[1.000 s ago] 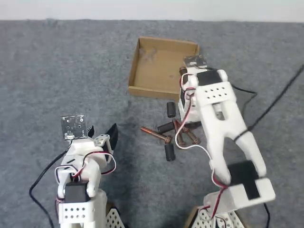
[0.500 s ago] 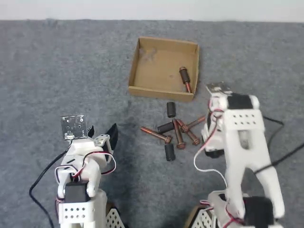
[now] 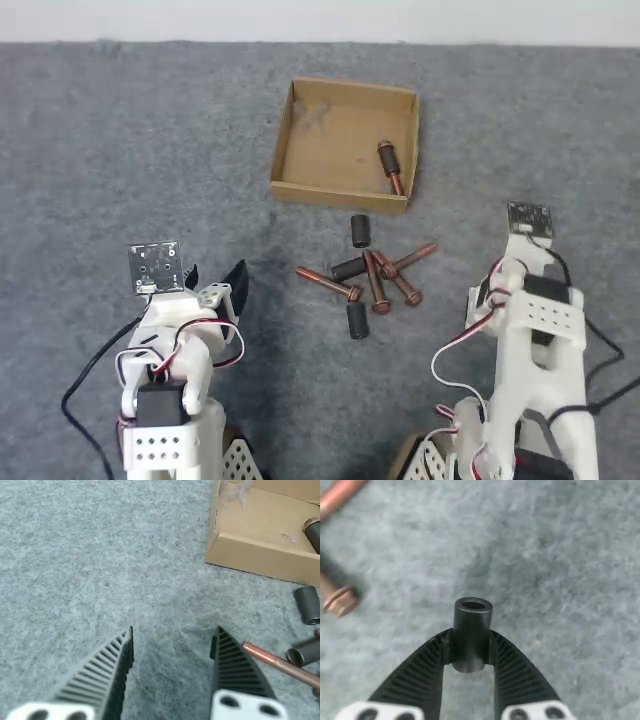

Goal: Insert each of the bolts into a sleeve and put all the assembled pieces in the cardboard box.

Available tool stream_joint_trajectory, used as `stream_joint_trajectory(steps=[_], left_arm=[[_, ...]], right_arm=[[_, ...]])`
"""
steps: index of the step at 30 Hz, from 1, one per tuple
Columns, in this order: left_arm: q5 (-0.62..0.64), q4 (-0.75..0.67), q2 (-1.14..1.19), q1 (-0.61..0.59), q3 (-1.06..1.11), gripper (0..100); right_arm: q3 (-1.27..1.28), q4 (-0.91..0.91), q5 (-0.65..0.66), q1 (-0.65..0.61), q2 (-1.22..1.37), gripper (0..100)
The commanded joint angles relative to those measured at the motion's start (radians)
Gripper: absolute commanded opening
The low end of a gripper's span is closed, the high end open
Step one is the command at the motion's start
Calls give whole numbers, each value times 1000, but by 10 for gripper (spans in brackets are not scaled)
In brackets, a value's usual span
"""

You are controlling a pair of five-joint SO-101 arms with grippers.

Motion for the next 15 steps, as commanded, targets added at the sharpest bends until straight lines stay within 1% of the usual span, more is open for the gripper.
stream_joint_trajectory(steps=[1, 4, 7, 12, 15], left_arm=[[-11, -21, -15, -3, -8, 239], [-11, -5, -15, -6, -8, 239], [-14, 17, -15, -6, -22, 239], [-92, 68, -14, -5, -67, 239], [-107, 109, -12, -5, -119, 239]], right_arm=[[43, -124, 21, 39, -39, 6], [57, -139, 25, 51, -39, 6], [61, -137, 74, 48, -38, 6], [71, -139, 84, 51, -38, 6], [74, -142, 84, 51, -38, 6]])
